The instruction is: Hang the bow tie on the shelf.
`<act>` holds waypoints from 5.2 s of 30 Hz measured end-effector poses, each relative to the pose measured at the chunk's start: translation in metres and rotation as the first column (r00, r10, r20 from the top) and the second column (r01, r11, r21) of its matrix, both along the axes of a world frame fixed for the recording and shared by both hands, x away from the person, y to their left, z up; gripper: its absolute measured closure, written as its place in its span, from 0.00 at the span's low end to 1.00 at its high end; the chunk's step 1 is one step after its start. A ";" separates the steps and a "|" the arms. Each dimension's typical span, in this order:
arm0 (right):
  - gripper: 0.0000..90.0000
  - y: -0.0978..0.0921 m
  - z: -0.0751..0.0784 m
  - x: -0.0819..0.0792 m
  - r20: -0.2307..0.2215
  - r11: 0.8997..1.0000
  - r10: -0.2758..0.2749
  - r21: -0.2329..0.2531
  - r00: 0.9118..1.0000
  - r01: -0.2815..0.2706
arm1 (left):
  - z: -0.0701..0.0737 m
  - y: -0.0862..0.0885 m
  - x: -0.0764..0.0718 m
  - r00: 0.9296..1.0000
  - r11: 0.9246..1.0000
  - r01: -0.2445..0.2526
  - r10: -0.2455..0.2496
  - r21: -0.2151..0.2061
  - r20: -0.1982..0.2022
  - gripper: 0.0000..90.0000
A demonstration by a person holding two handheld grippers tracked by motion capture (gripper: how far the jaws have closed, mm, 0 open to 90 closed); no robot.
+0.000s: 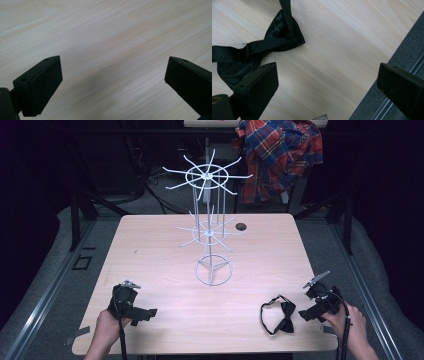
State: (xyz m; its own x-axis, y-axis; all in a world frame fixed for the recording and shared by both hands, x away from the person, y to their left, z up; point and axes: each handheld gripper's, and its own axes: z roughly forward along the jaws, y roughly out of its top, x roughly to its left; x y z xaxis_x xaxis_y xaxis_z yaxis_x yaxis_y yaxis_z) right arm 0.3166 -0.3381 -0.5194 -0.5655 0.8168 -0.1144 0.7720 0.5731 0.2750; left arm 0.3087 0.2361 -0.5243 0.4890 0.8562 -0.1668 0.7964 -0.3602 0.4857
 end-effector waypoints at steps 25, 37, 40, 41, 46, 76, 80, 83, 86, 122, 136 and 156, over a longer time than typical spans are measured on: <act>0.02 0.016 0.004 -0.001 0.036 0.997 0.047 0.053 0.998 -0.049 | 0.000 0.000 0.000 1.000 1.000 0.010 -0.010 0.001 0.010 0.01; 0.01 0.037 0.000 0.003 0.040 0.996 0.085 0.024 0.996 -0.086 | 0.001 -0.001 0.000 1.000 1.000 0.017 -0.017 -0.006 0.018 0.00; 0.00 0.044 -0.001 0.004 0.041 0.995 0.100 0.017 0.994 -0.101 | 0.001 -0.001 0.000 1.000 1.000 0.020 -0.019 -0.008 0.015 0.00; 0.00 0.046 -0.002 0.004 0.041 0.995 0.102 0.017 0.994 -0.102 | 0.001 -0.001 0.000 1.000 1.000 0.020 -0.020 -0.009 0.016 0.00; 0.00 0.059 -0.006 0.006 0.049 0.993 0.122 -0.009 0.991 -0.122 | 0.001 -0.001 0.000 1.000 1.000 0.020 -0.020 -0.008 0.014 0.00; 0.43 0.089 -0.018 0.027 0.027 0.986 0.163 -0.021 0.986 -0.163 | 0.000 -0.001 0.001 1.000 1.000 0.021 -0.021 -0.007 0.006 0.00; 0.56 0.092 -0.020 0.027 0.021 0.986 0.164 -0.042 0.986 -0.163 | 0.000 -0.001 0.000 1.000 1.000 0.020 -0.020 -0.007 0.004 0.00; 0.69 0.091 -0.020 0.026 0.025 0.988 0.153 -0.039 0.988 -0.152 | 0.000 -0.001 0.000 1.000 1.000 0.022 -0.022 -0.008 0.005 0.00; 0.75 0.090 -0.020 0.027 0.020 0.987 0.156 -0.041 0.988 -0.155 | 0.000 -0.001 0.000 1.000 1.000 0.021 -0.021 -0.009 0.006 0.00; 0.99 0.084 0.015 0.018 0.168 0.971 0.061 0.219 0.984 -0.097 | 0.000 -0.001 0.000 1.000 1.000 0.028 -0.028 -0.009 0.002 0.00; 0.99 0.088 0.035 0.013 0.224 0.958 0.064 0.259 0.972 -0.123 | 0.000 -0.001 0.001 1.000 1.000 0.026 -0.026 -0.009 0.003 0.01; 0.99 0.093 0.059 0.024 0.292 0.949 0.028 0.292 0.956 -0.117 | 0.000 0.000 0.001 1.000 1.000 0.016 -0.016 -0.008 0.002 0.01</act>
State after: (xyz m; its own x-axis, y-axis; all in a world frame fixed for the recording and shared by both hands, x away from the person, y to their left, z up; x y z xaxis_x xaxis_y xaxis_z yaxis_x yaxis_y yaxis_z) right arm 0.3406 -0.2447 -0.4609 -0.6052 0.7955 -0.0310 0.5972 0.4794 0.6430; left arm 0.3095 0.2360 -0.5246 0.5033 0.8467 -0.1724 0.7893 -0.3694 0.4904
